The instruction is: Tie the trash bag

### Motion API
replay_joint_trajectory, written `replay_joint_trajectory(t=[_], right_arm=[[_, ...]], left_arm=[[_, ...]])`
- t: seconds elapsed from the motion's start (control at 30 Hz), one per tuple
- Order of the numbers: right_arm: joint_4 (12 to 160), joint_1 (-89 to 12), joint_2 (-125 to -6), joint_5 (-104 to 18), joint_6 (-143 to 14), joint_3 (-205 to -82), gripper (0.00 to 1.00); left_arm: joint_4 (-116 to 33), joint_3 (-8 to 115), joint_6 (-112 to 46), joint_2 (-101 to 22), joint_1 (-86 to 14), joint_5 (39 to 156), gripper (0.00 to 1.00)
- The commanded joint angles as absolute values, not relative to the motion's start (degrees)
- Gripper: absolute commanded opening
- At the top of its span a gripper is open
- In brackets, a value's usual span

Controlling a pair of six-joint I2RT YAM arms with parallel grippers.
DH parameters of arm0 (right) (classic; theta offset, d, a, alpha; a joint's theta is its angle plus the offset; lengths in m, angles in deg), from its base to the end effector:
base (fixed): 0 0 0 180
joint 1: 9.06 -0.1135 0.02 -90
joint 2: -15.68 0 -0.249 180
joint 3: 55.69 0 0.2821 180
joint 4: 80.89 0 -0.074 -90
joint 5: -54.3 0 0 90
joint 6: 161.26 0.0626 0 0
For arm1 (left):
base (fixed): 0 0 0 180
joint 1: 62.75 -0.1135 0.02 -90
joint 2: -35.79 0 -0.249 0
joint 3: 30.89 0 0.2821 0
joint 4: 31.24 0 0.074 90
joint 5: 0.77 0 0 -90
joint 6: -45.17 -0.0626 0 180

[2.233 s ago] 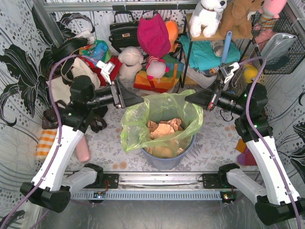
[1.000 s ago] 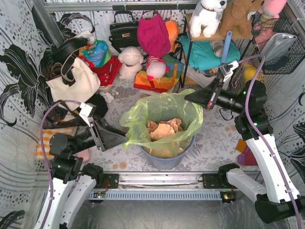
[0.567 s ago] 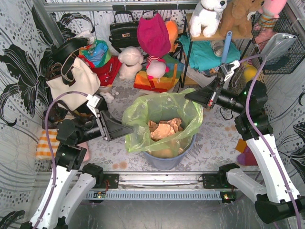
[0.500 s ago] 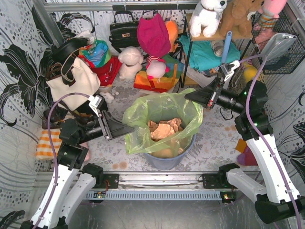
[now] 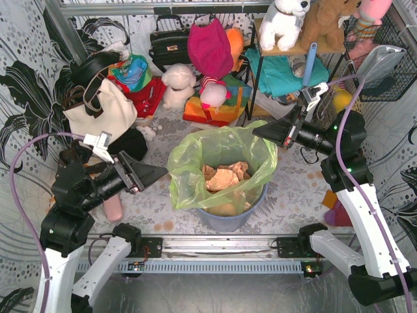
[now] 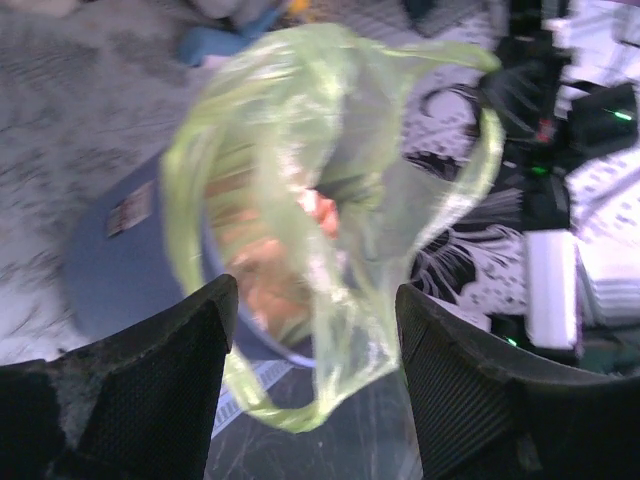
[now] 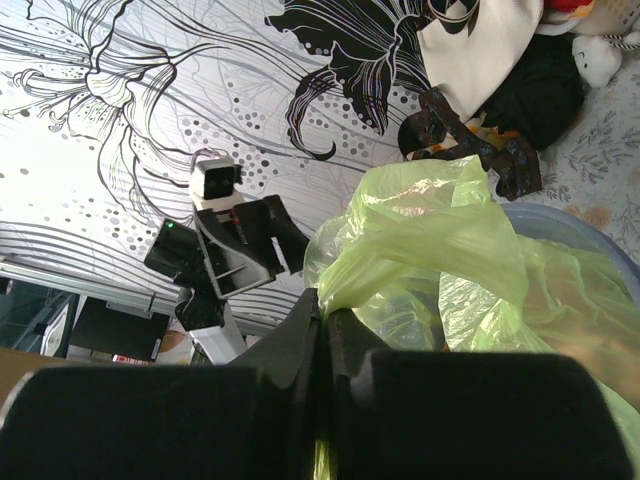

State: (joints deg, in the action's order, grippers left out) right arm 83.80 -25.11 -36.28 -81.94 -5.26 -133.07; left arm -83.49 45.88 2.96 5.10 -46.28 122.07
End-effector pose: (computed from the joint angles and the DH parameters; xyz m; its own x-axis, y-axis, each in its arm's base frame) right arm 0.2151 0.1089 0.4513 -0.7303 0.4474 -0.5162 -0.5098 0.1461 0.8478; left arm 0.1126 -0.0687 0.4302 -0.6286 -0.4631 -0.6248 0.4311 0.4612 -0.7756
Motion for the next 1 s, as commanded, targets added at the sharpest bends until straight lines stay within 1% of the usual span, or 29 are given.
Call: replay_joint_trajectory(t=[0.0,0.07,0.17,0.37,0.47,0.57,0.7,0.77,0.83,0.9,0.97], right_arm=[[87.0,-25.1,-35.6,-81.9,-4.9,-132.2,0.04],[86.8,-25.2,-35.4,-81.9,-5.0,-132.2,0.04],[86.5,-25.2,-35.5,-81.9,-4.9,-132.4,0.04],[86.4,-25.1,-35.6,-81.8,-4.7,-132.6,0.04],[86.3,-25.2,-35.8,-81.9,-4.7,-132.6,0.04],[86.6,-25.2,-36.0,-81.9,-4.6,-132.6,0.04],[86.6,-25.2,-36.1,-82.1,-4.6,-133.1,0.04],[86.6,-25.2,-36.0,-82.0,-4.6,-133.1,0.04],[86.6,-25.1,-36.0,-82.1,-4.7,-133.1,0.04],[87.1,-25.2,-36.1,-82.2,-4.5,-132.9,0.04],[88.1,-25.2,-36.3,-82.4,-4.3,-132.6,0.04]], left_arm=[[-101.0,46.4,-2.5,4.9,-46.1,109.9,0.72],[-101.8,45.1,-2.7,5.0,-46.1,110.0,0.72],[-98.4,40.4,-1.4,5.6,-46.1,114.9,0.72],[-85.3,31.3,2.6,6.6,-46.2,126.0,0.72],[-73.2,25.7,7.6,7.3,-46.2,133.6,0.72],[-60.7,20.8,14.0,7.7,-46.1,139.0,0.68],[-48.4,19.2,20.4,8.0,-46.2,143.3,0.58],[-45.3,20.3,21.9,8.1,-46.2,144.5,0.54],[-45.3,22.5,21.4,8.0,-46.2,145.1,0.50],[-44.1,24.6,21.2,7.6,-46.1,145.3,0.47],[-41.0,26.5,22.5,6.3,-46.1,145.4,0.45]])
